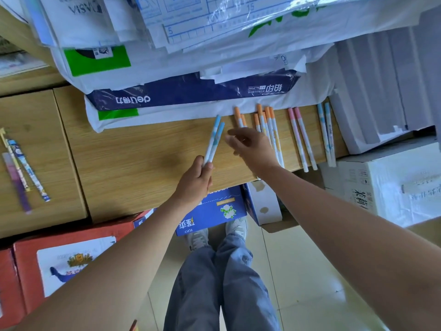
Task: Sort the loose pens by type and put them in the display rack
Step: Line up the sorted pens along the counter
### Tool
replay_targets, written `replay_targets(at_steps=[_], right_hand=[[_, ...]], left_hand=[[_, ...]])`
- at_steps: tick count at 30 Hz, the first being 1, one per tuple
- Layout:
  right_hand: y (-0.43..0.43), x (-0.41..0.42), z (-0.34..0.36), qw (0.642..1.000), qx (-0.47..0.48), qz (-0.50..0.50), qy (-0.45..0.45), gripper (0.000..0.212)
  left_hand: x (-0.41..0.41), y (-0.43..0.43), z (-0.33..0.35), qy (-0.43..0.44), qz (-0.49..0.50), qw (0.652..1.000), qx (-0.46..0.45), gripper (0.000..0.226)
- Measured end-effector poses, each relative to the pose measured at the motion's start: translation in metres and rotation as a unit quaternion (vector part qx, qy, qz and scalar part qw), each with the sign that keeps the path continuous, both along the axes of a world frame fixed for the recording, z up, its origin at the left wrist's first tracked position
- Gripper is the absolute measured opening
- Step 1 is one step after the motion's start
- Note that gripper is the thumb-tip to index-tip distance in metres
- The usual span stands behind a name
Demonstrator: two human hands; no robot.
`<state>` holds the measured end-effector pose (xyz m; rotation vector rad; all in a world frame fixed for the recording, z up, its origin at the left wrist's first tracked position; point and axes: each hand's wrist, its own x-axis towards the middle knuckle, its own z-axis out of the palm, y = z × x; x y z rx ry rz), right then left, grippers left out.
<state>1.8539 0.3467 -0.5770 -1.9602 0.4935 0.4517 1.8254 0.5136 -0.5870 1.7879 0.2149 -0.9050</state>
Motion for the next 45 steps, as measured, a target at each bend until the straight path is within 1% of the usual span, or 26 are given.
replay_targets(at_steps=[1, 2, 4, 8, 9, 11, 13, 14, 16, 18, 19, 21, 25, 28, 31, 33, 34, 38, 40, 41, 42, 45], right_hand=[[0.001, -0.003, 0.006, 0.997, 0.061, 0.021, 0.033, 0.019], [0.001, -0.006, 0.012, 0.993, 0.097, 0.047, 0.052, 0.014], [-0.004, -0.012, 0.019, 0.99, 0.113, 0.06, 0.067, 0.015], [-0.032, -0.026, 0.023, 0.987, 0.133, -0.003, 0.09, 0.026], [-0.04, -0.028, 0.025, 0.986, 0.138, -0.018, 0.09, 0.028], [-0.061, -0.03, 0.028, 0.986, 0.136, -0.06, 0.081, 0.027], [-0.089, -0.029, 0.03, 0.99, 0.087, -0.088, 0.069, 0.021], [-0.105, -0.027, 0.03, 0.993, 0.039, -0.088, 0.066, 0.019], [-0.14, -0.023, 0.029, 0.992, -0.086, -0.061, 0.075, 0.02], [-0.17, -0.019, 0.031, 0.974, -0.202, -0.005, 0.1, 0.025], [-0.181, -0.016, 0.032, 0.966, -0.236, 0.019, 0.107, 0.025], [-0.196, -0.01, 0.031, 0.956, -0.27, 0.052, 0.107, 0.022], [-0.206, 0.005, 0.019, 0.941, -0.3, 0.122, 0.094, 0.024], [-0.208, 0.009, 0.011, 0.929, -0.308, 0.172, 0.113, 0.016], [-0.211, 0.005, -0.001, 0.931, -0.303, 0.166, 0.115, 0.014], [-0.212, 0.004, -0.007, 0.938, -0.294, 0.155, 0.102, 0.013], [-0.213, 0.004, -0.008, 0.941, -0.288, 0.148, 0.094, 0.015], [-0.209, 0.005, -0.007, 0.948, -0.285, 0.127, 0.061, 0.047], [-0.208, 0.007, -0.006, 0.954, -0.273, 0.109, 0.056, 0.053], [-0.208, 0.007, -0.007, 0.953, -0.275, 0.112, 0.062, 0.05], [-0.209, 0.006, -0.008, 0.949, -0.282, 0.121, 0.068, 0.043], [-0.211, 0.004, -0.01, 0.946, -0.291, 0.125, 0.078, 0.012]], left_hand=[[0.001, -0.004, 0.003, 0.004, -0.007, 1.0, -0.013, 0.022], [0.001, -0.009, 0.007, 0.005, -0.017, 1.0, -0.022, 0.022], [0.001, -0.018, 0.013, -0.003, -0.056, 0.998, -0.02, 0.023], [0.001, -0.04, 0.022, -0.002, -0.121, 0.993, -0.007, 0.024], [0.001, -0.048, 0.024, -0.009, -0.141, 0.99, 0.011, 0.025], [0.004, -0.064, 0.027, -0.053, -0.183, 0.978, 0.081, 0.029], [0.006, -0.079, 0.028, -0.113, -0.186, 0.965, 0.142, 0.029], [0.006, -0.086, 0.029, -0.146, -0.19, 0.956, 0.167, 0.027], [0.003, -0.099, 0.027, -0.196, -0.212, 0.934, 0.21, 0.028], [0.0, -0.112, 0.025, -0.21, -0.223, 0.921, 0.243, 0.036], [-0.001, -0.119, 0.024, -0.205, -0.224, 0.918, 0.257, 0.04], [-0.001, -0.131, 0.021, -0.184, -0.228, 0.913, 0.284, 0.048], [0.0, -0.147, 0.013, -0.163, -0.214, 0.911, 0.312, 0.062], [0.003, -0.152, 0.008, -0.145, -0.209, 0.905, 0.341, 0.074], [0.008, -0.155, 0.003, -0.121, -0.194, 0.912, 0.341, 0.078], [0.009, -0.156, 0.001, -0.129, -0.178, 0.918, 0.33, 0.077], [0.01, -0.156, -0.001, -0.139, -0.172, 0.919, 0.327, 0.076], [0.009, -0.158, -0.003, -0.158, -0.167, 0.919, 0.321, 0.077], [0.009, -0.16, -0.002, -0.156, -0.159, 0.922, 0.316, 0.076], [0.01, -0.16, -0.001, -0.155, -0.155, 0.924, 0.313, 0.076], [0.01, -0.16, -0.001, -0.153, -0.154, 0.925, 0.311, 0.075], [0.01, -0.158, 0.001, -0.157, -0.157, 0.925, 0.308, 0.072]])
